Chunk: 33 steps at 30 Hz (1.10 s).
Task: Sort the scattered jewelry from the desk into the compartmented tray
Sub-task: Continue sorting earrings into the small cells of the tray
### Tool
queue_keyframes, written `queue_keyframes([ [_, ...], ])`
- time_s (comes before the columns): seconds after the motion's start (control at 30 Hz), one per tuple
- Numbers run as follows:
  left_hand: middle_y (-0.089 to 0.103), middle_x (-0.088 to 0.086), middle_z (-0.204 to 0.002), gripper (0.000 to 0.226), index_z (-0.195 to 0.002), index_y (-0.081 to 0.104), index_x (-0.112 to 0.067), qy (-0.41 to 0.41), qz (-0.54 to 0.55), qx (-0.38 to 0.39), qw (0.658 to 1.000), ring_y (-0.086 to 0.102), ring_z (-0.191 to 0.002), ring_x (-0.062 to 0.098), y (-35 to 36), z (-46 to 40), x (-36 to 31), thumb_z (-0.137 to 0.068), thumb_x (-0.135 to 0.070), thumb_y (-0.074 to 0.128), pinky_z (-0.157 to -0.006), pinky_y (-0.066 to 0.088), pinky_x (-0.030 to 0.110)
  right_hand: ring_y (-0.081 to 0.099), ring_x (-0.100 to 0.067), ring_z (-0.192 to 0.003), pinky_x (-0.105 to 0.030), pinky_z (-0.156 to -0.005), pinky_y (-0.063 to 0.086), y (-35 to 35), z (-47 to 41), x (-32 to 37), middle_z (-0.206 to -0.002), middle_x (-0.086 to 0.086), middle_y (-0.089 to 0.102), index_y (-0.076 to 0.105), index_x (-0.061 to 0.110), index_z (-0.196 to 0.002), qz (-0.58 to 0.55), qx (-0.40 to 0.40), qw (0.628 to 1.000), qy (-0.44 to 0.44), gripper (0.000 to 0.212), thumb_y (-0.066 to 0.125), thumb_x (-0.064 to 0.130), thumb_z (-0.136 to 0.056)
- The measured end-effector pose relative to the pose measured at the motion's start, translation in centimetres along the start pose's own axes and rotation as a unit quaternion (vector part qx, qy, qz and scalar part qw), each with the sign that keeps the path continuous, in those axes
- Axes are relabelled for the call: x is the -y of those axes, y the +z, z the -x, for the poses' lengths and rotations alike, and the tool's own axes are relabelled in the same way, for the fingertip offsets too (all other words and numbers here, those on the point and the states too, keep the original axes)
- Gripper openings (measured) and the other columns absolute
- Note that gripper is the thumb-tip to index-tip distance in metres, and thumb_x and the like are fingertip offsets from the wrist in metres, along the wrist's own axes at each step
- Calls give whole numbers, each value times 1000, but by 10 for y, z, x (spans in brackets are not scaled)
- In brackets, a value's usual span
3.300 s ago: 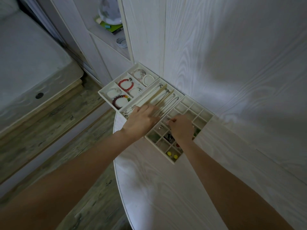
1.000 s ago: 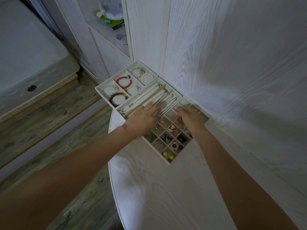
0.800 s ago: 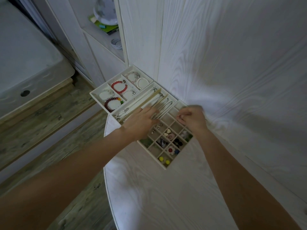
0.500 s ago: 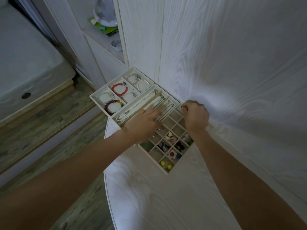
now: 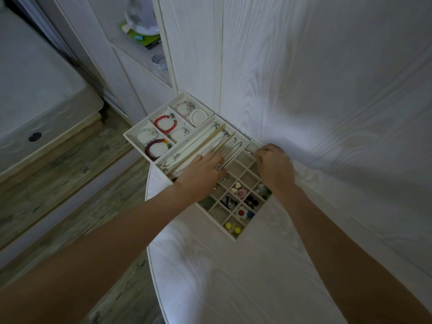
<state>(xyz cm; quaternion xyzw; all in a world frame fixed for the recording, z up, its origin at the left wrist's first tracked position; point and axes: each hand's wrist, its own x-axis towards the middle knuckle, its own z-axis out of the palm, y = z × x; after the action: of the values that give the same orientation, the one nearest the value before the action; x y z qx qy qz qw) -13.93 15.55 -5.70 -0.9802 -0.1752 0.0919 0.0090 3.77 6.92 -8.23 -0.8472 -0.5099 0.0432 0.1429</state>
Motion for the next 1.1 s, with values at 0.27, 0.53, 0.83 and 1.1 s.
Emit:
queue_keyframes([
  [0.27,33,5,-141,44,-137,45,-21,1,1,-2,1000,30,-128,20,3,1,1,-93,-20,49,-102,31,32,47,-25,-103,-29,-73,42,2,1,2,-109,-11,49,62,19,-123,-29,36,999,23,36,48,7,-93],
  [0.53,33,5,-140,45,-137,43,-21,4,6,-2,1000,29,-128,20,3,-1,2,-93,-18,49,-101,30,32,46,-19,-72,-26,-62,36,-2,-3,13,-112,-13,52,60,11,-116,80,65,993,64,29,40,10,-95],
  [0.83,28,6,-145,49,-141,39,-25,-11,2,7,1000,26,-133,21,4,-5,6,-93,-18,50,-108,27,36,55,-21,-78,-25,-61,38,-2,-7,13,-110,-13,55,61,18,-121,122,90,988,28,36,41,8,-93],
  [1.1,26,7,-145,51,-143,35,-24,-13,1,13,1000,25,-133,22,4,-3,7,-94,-18,48,-106,28,35,61,-23,-81,-25,-59,37,6,-14,16,-102,-13,63,64,10,-107,154,89,983,37,27,45,6,-89],
])
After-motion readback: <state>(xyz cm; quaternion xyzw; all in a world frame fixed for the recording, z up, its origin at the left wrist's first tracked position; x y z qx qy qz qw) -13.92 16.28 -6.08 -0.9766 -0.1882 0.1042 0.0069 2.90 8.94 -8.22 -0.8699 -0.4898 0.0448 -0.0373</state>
